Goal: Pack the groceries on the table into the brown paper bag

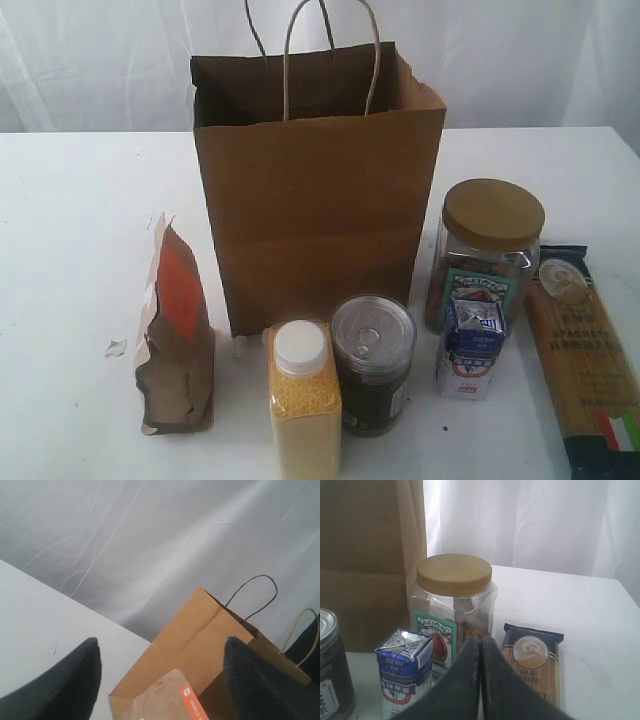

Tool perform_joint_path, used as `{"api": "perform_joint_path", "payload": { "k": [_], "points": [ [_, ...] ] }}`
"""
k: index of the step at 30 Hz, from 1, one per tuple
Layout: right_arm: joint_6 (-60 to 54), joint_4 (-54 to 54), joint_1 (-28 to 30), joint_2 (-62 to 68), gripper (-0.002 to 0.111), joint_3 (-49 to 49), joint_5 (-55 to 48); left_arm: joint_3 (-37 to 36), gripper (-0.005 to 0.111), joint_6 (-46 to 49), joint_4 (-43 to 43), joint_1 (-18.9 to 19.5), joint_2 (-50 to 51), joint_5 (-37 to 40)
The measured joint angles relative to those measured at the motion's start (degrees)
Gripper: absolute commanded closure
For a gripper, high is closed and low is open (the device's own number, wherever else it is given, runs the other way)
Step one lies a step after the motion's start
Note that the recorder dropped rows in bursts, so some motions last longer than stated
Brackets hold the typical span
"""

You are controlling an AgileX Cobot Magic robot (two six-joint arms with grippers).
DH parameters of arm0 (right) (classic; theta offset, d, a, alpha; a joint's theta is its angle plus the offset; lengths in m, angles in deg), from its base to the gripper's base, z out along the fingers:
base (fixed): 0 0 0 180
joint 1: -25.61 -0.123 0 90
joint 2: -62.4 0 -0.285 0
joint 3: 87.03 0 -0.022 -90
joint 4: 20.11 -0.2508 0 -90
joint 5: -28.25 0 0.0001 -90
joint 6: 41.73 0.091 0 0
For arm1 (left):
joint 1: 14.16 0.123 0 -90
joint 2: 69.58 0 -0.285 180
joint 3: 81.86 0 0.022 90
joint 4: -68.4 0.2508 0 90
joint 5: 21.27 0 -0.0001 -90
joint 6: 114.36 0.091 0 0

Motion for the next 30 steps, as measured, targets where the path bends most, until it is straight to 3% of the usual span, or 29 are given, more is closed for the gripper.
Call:
{"api": "perform_joint_path", "payload": {
  "k": [13, 15, 16, 17, 19, 21, 24, 27, 30],
  "points": [
    [0.0, 0.0, 0.0, 0.0, 0.108, 0.0, 0.0, 0.0, 0.037, -0.95, 0.0, 0.0, 0.0, -0.22],
    [0.0, 0.0, 0.0, 0.0, 0.108, 0.0, 0.0, 0.0, 0.049, -5.77, -0.27, 0.0, 0.0, 0.6],
    [0.0, 0.0, 0.0, 0.0, 0.108, 0.0, 0.0, 0.0, 0.061, -8.64, -0.05, 0.0, 0.0, 1.11],
    [0.0, 0.0, 0.0, 0.0, 0.108, 0.0, 0.0, 0.0, 0.068, -15.83, 3.4, 0.0, 0.0, 2.59],
    [0.0, 0.0, 0.0, 0.0, 0.108, 0.0, 0.0, 1.63, 0.068, -29.03, 17.14, 0.0, -0.03, 5.03],
    [0.0, 0.0, 0.0, 0.0, 0.108, 0.0, 0.0, 7.04, 0.065, -44.58, 38.54, 0.0, -0.12, 5.98],
    [0.0, 0.0, 0.0, 0.0, 0.108, 0.0, 0.0, 15.07, 0.065, -76.86, 73.26, 0.0, 2.82, 5.31],
    [0.0, 0.0, 0.0, 0.0, 0.108, 0.0, 0.0, 22.85, 0.067, -88.32, 88.38, 0.0, 12.63, -6.3],
    [0.0, 0.0, 0.0, 0.0, 0.108, 0.0, 0.0, 30.91, 0.067, -89.73, 99.36, 0.0, 22.15, -12.39]
  ]
}}
